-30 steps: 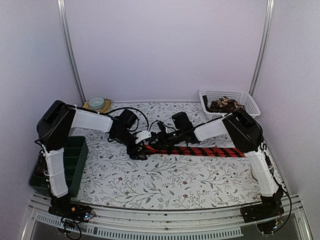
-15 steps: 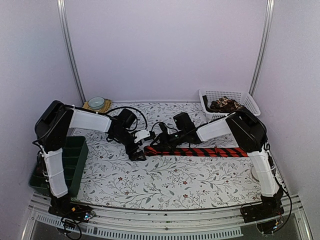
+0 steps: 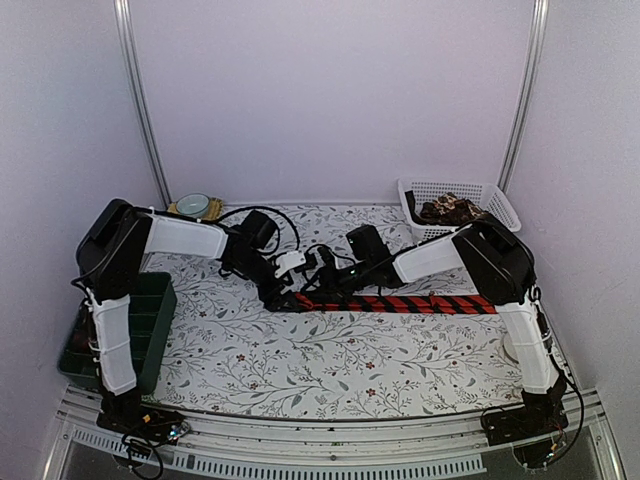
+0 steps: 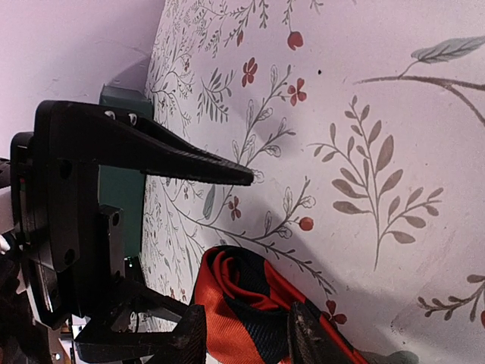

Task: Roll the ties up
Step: Roll the tie at the center of the board.

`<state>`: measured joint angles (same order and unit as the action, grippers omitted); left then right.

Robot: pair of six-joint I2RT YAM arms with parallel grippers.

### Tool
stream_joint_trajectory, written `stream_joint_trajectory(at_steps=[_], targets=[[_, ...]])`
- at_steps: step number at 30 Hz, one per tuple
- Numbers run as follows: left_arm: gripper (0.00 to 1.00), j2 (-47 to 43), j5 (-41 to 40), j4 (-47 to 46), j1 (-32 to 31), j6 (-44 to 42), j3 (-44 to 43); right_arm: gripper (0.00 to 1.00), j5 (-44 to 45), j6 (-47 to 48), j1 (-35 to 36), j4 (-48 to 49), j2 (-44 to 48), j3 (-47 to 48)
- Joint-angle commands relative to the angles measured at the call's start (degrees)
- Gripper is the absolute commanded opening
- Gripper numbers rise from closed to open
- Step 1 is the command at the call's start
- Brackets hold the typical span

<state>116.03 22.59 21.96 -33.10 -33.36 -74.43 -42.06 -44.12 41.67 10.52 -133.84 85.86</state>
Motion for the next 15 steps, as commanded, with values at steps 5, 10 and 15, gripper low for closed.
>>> stream_joint_trajectory(at_steps=[5,10,15], targets=[[0.71,3.78,2.71,4.69,-0.03,-2.18,-2.99,0.37,1.01,0.48,0.99,-3.39,7.77,-0.17],[0.58,3.77,0.89,4.19,-0.12,-2.13,-2.23,0.37,0.85,0.57,1.02,-3.34,7.74,-0.08],[0.46,3.41,-0.72,2.72,-0.16,-1.45,-1.78,0.37,0.58,0.35,1.02,-3.14,7.89,-0.06]])
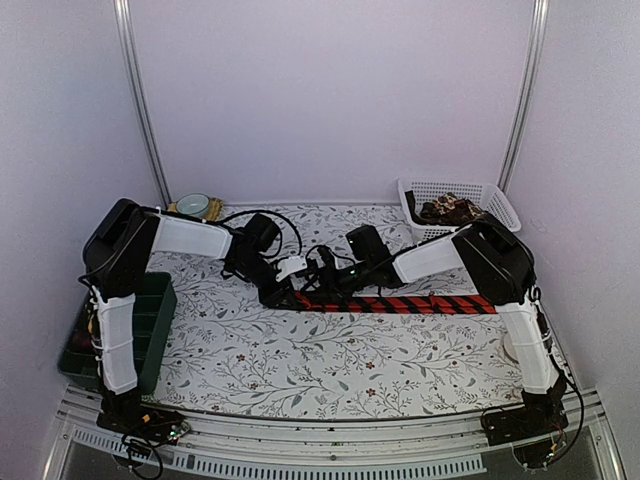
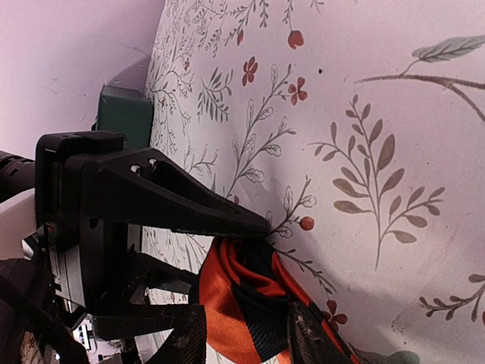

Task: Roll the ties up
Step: Roll the tie at the center of the board.

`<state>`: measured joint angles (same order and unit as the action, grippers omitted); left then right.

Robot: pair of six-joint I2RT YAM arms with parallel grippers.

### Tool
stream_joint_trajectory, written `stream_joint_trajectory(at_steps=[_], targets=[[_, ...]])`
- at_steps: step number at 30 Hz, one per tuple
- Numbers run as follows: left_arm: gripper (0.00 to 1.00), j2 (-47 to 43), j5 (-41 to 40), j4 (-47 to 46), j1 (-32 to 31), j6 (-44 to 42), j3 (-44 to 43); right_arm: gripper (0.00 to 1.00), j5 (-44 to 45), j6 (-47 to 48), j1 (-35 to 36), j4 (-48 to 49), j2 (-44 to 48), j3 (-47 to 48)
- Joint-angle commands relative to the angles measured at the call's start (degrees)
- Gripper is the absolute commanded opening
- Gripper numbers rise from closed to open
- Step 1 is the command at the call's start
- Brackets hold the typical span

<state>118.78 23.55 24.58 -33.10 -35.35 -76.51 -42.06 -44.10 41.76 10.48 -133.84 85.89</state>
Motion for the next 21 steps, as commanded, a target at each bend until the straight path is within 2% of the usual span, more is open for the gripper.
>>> stream_joint_trajectory(at_steps=[1,7,12,21], targets=[[0.45,0.58,-1.62,0.04,-0.13,0.55,0.34,0.37,0.51,0.33,0.92,-3.10,7.89,-0.04],[0.45,0.08,-1.27,0.71,-0.21,0.10,0.91,0.38,0.23,0.15,0.89,-2.84,8.40,0.04],[0.45,-1.23,-1.96,0.94,-0.21,0.33,1.79,0.44,0.31,0.61,0.89,-2.62,9.35,-0.01],[0.45,-2.25,-2.25,0.91,-0.53,0.90,2.69,0.45,2.10,1.18,0.89,0.65,12.97,-2.44]])
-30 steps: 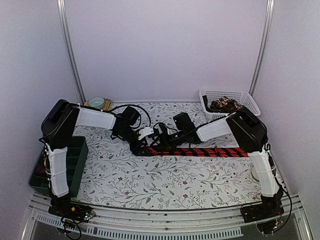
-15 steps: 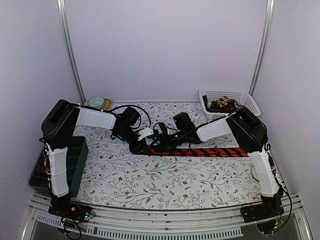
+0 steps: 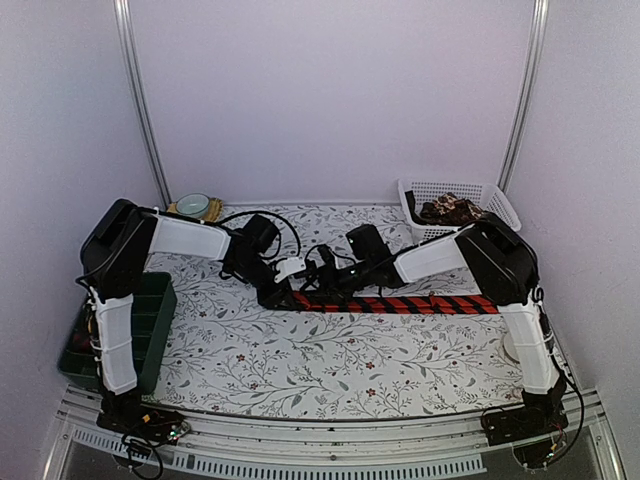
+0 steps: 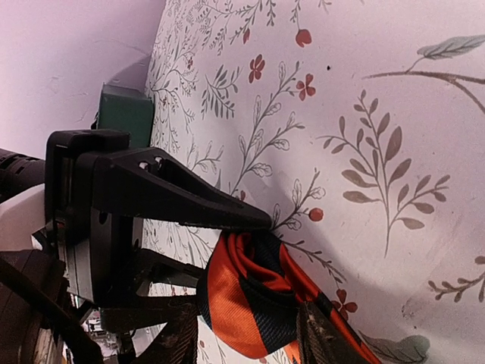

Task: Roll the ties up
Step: Roll the tie at the center of the board.

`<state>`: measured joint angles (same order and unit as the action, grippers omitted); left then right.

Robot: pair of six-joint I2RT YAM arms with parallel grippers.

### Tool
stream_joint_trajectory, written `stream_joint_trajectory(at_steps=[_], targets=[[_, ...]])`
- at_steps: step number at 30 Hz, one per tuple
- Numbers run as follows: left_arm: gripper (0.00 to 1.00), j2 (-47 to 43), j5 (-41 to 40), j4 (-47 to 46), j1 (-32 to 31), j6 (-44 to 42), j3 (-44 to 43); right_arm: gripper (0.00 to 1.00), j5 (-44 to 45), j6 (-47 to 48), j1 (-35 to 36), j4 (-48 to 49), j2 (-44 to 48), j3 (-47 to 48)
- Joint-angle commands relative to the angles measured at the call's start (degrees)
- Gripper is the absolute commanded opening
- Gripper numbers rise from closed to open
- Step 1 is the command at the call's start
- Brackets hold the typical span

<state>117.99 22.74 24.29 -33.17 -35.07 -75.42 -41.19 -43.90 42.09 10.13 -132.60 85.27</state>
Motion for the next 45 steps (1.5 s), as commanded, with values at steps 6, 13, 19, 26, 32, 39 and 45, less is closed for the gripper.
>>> stream_joint_trajectory(at_steps=[6,13,19,26,32,39,45], targets=[[0.44,-1.28,-1.60,1.63,-0.58,0.53,1.24,0.43,0.37,-0.22,0.57,6.41,13.88,-4.95],[0.44,-1.28,-2.17,1.33,-0.58,0.48,1.24,0.25,-3.02,-2.42,0.63,9.70,12.03,-5.94],[0.44,-1.28,-2.35,1.28,-0.57,0.62,1.16,0.19,-5.41,-6.62,0.61,14.70,8.44,-5.62],[0.44,-1.18,-2.34,1.39,-0.54,0.70,1.06,0.18,-5.88,-8.07,0.56,15.16,4.18,-2.88],[0.44,-1.10,-2.57,1.30,-0.66,0.66,0.98,0.18,-6.71,-9.47,0.62,16.32,1.00,-0.96],[0.44,-1.01,-2.60,1.11,-0.67,0.73,1.06,0.17,-6.71,-11.67,0.58,18.20,-2.97,-0.29],[0.44,-0.86,-3.22,1.61,-1.06,0.23,1.15,0.17,-6.22,-12.58,0.57,19.05,-4.40,-0.86]])
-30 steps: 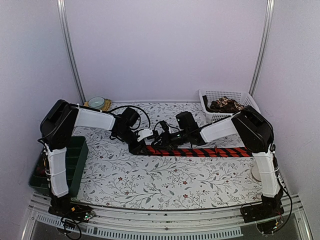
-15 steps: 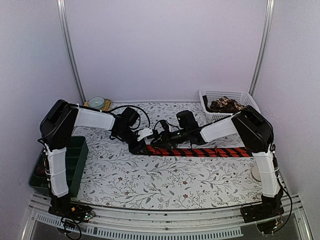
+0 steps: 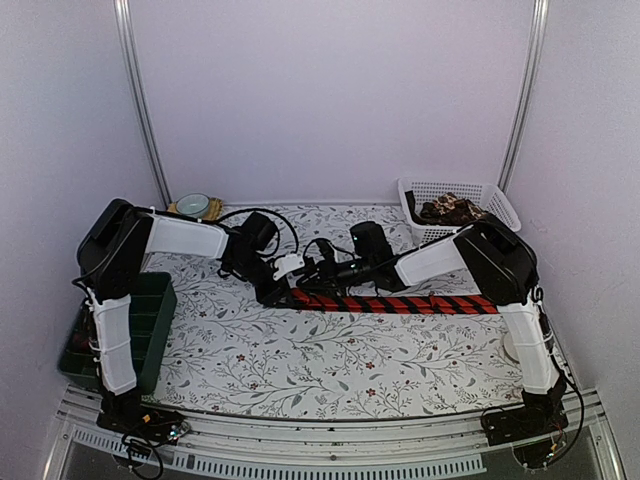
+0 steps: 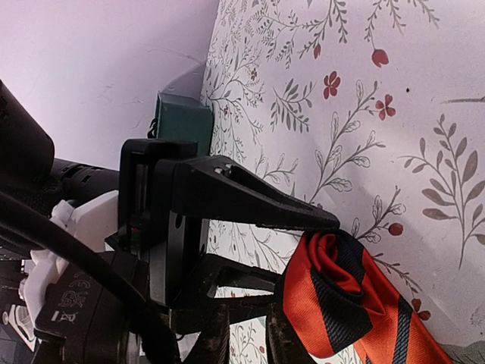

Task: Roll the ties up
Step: Roll the tie at the center of the board.

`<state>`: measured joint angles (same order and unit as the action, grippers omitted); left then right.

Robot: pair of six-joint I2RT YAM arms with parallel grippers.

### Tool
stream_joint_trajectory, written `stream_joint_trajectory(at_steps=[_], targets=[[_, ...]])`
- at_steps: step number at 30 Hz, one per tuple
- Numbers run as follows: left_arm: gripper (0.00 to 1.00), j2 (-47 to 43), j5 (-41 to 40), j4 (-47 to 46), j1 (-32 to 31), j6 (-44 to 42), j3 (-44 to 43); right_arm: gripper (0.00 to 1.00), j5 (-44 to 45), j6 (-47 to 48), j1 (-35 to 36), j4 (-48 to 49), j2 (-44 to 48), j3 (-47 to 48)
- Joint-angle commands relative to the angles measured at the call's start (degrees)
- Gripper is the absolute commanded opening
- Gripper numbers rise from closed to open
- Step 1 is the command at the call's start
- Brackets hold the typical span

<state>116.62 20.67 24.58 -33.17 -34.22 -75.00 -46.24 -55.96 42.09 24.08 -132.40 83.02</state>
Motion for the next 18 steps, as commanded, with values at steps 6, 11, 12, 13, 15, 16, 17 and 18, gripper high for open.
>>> stream_joint_trajectory(at_steps=[6,11,12,13,15,16,17,18], targets=[[0.41,0.54,-1.78,1.35,-1.28,-0.76,0.82,0.17,0.30,-0.61,0.56,4.13,-4.52,0.79],[0.42,-0.02,-2.40,0.71,-1.55,-0.59,1.12,0.17,0.77,-0.72,0.54,2.51,-5.17,0.27],[0.42,-0.07,-2.36,0.59,-1.61,-0.59,1.23,0.17,0.84,-0.93,0.62,2.52,-5.35,0.01],[0.42,-0.07,-2.31,0.52,-1.56,-0.59,1.26,0.17,0.88,-1.11,0.55,2.74,-5.45,-0.37],[0.42,-0.07,-2.18,0.40,-1.62,-0.59,1.33,0.17,0.72,-1.80,0.61,3.23,-5.82,-0.65],[0.42,-0.07,-2.07,0.38,-1.64,-0.59,1.35,0.17,0.59,-1.98,0.58,3.11,-6.06,-0.58],[0.42,-0.07,-1.93,0.38,-1.68,-0.58,1.35,0.17,0.54,-2.23,0.55,2.97,-6.15,-0.46],[0.42,-0.07,-1.92,0.38,-1.72,-0.59,1.37,0.17,0.60,-2.24,0.61,2.68,-6.42,-0.25]])
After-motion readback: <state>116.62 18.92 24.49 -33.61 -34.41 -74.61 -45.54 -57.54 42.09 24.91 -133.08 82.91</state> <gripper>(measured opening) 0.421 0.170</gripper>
